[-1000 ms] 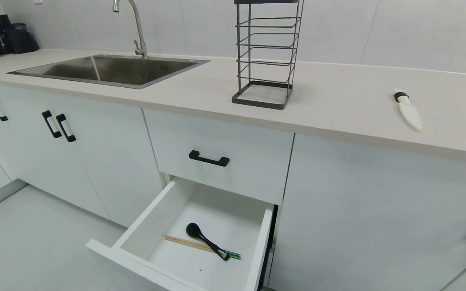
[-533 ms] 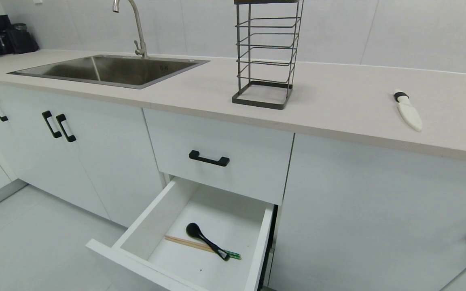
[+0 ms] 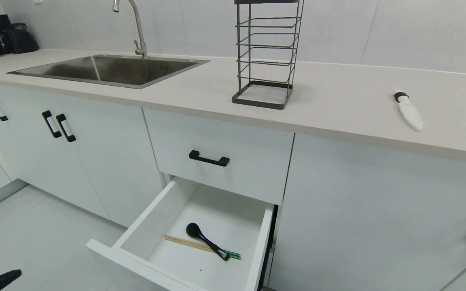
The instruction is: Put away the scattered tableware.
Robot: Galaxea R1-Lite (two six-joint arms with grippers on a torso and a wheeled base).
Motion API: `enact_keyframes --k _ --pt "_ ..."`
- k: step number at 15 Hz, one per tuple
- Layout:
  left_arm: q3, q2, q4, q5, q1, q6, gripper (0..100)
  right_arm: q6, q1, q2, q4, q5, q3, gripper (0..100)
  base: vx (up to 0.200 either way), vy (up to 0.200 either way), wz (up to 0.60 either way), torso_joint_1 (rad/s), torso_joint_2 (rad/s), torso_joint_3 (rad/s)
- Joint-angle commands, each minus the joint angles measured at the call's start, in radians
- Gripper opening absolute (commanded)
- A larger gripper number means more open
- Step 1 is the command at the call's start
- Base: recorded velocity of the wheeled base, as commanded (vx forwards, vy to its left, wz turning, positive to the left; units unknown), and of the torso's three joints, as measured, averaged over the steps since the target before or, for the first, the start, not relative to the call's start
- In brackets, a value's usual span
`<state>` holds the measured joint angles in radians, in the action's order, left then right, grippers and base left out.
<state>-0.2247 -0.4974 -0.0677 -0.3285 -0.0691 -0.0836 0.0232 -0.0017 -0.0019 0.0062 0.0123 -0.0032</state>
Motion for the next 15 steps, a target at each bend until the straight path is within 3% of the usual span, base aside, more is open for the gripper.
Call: enact_keyframes --k 1,3,7,10,13,15 --pt "-0.008 -0.342 0.0 -0.004 -0.063 -0.107 100 0.0 0.0 0.002 0.0 0.0 0.0 100 0.0 0.0 0.0 0.0 0.0 0.0" --pt "-0.015 -0.418 0.014 0.0 -0.084 -0.125 100 0.0 0.0 0.002 0.0 0.0 0.0 100 0.0 0.0 0.0 0.0 0.0 0.0" --pt "-0.007 -0.535 0.198 -0.006 -0.086 -0.127 100 0.0 0.0 0.002 0.0 0.0 0.0 100 0.0 0.0 0.0 0.0 0.0 0.0" --pt "0.002 -0.553 0.198 -0.009 -0.123 -0.13 100 0.0 0.0 0.002 0.0 0.0 0.0 100 0.0 0.0 0.0 0.0 0.0 0.0" --pt "0.019 -0.625 0.187 -0.004 -0.115 -0.111 100 0.0 0.0 0.002 0.0 0.0 0.0 100 0.0 0.0 0.0 0.0 0.0 0.0" --pt "0.041 -0.71 0.177 0.002 -0.12 -0.073 100 0.0 -0.001 0.002 0.0 0.0 0.0 100 0.0 0.0 0.0 0.0 0.0 0.0"
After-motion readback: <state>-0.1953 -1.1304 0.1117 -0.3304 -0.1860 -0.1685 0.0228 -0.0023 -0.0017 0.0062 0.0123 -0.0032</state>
